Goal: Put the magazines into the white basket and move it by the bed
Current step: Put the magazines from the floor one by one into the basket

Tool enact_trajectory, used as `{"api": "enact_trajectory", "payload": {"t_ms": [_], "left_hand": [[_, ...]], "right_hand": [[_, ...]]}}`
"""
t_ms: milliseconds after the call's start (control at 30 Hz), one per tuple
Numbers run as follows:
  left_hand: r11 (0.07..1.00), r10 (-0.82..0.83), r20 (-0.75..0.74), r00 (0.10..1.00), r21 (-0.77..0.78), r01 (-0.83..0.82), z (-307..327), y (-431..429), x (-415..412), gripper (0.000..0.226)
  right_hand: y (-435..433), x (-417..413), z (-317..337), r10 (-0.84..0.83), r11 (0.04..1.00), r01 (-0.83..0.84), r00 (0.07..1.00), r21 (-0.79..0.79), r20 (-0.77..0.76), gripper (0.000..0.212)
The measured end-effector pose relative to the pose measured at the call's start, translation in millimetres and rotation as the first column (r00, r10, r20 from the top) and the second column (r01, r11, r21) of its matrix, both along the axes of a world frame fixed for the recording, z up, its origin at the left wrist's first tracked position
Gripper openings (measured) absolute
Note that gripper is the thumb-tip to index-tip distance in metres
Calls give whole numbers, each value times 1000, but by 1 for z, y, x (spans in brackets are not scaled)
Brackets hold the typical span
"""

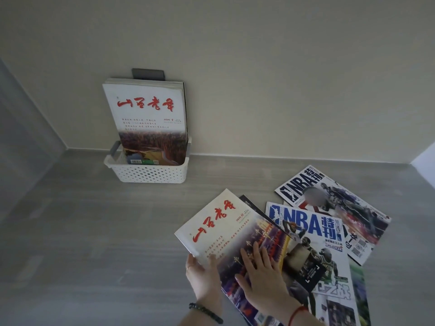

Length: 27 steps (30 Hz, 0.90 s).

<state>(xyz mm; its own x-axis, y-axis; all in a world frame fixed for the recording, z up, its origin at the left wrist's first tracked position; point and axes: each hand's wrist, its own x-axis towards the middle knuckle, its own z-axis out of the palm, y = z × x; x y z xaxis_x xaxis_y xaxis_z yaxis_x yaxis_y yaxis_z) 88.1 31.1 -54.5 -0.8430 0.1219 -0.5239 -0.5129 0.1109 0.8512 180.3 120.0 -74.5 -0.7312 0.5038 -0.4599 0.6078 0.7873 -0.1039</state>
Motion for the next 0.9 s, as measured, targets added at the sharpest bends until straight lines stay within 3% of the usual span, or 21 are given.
{"api": "enact_trajectory", "payload": {"t_ms": [100,200,300,433,533,600,700,800,900], "left_hand": [[999,11,55,998,-44,-9,-8,-8,-11,11],[987,-121,60,991,-101,127,-14,-19,-26,12],[968,-245,-45,969,-73,241,-9,-30,-46,13],[921,-383,-215,899,-6,391,17,-39,-84,12],[865,-445,-329,833,83,495,51,-46,-120,17],[845,-466,-374,802,81,529,74,-50,-147,19],[836,-458,-459,761,68,544,105,-54,-196,21],[865,-408,-580,705,2,502,134,-53,-253,21],[888,-380,-676,631,-77,453,161,-48,-312,20]], "right_hand": [[-9,-4,7,26,998,-26,1000,-53,-9,60],[-13,-11,14,18,986,-28,998,-166,-66,54],[-5,-18,25,-144,923,45,962,-383,-232,59],[24,-41,49,-415,841,149,794,-520,-444,68],[43,-71,73,-616,688,147,637,-711,-464,51],[52,-92,86,-632,695,174,610,-697,-478,32],[58,-133,114,-559,787,147,579,-599,-593,15],[62,-184,149,-480,858,97,498,-504,-722,16],[67,-236,178,-461,880,66,354,-470,-814,17]]}}
